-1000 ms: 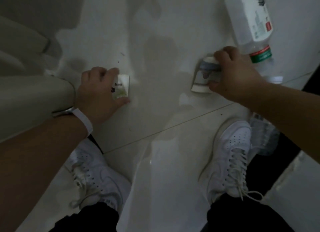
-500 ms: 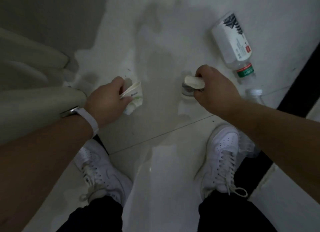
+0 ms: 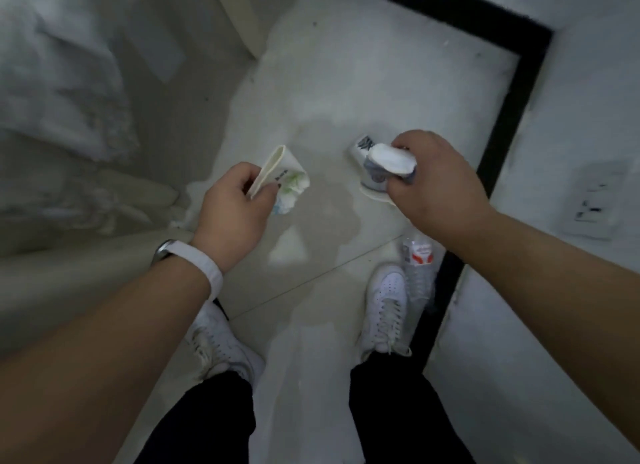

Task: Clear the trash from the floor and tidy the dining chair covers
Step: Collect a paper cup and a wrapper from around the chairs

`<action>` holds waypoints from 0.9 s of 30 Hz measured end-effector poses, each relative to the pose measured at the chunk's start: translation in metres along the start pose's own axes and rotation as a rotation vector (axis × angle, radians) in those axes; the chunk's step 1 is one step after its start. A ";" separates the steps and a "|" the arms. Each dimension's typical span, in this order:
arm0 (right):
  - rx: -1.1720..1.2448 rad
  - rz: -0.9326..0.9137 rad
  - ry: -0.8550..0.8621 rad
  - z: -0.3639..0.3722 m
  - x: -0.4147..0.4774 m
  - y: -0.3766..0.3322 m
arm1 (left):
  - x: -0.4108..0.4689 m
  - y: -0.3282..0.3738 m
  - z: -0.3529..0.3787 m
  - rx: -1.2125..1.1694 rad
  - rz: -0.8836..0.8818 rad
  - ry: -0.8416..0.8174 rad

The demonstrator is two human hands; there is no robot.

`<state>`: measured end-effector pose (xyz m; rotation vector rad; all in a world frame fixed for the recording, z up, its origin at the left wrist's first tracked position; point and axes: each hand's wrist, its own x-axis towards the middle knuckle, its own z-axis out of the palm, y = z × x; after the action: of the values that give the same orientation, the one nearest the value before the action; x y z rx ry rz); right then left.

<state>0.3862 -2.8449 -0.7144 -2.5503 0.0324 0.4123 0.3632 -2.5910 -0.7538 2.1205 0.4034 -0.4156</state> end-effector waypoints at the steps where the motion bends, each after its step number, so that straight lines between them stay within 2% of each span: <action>1: 0.006 0.013 0.023 -0.023 -0.006 -0.011 | -0.007 0.022 -0.006 0.001 -0.004 -0.005; 8: 0.011 0.069 0.099 -0.170 -0.059 -0.085 | -0.056 0.187 -0.070 -0.034 0.065 -0.007; 15: 0.066 0.057 0.159 -0.269 -0.109 -0.163 | -0.113 0.310 -0.159 -0.130 0.165 0.051; 21: -0.060 -0.064 0.147 -0.334 -0.139 -0.229 | -0.163 0.370 -0.250 -0.054 0.275 0.080; 27: -0.140 -0.115 0.179 -0.372 -0.153 -0.300 | -0.199 0.381 -0.328 -0.173 0.298 0.183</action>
<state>0.3789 -2.7956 -0.2148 -2.7036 -0.0788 0.1459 0.3980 -2.5456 -0.2167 2.0138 0.2127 -0.0134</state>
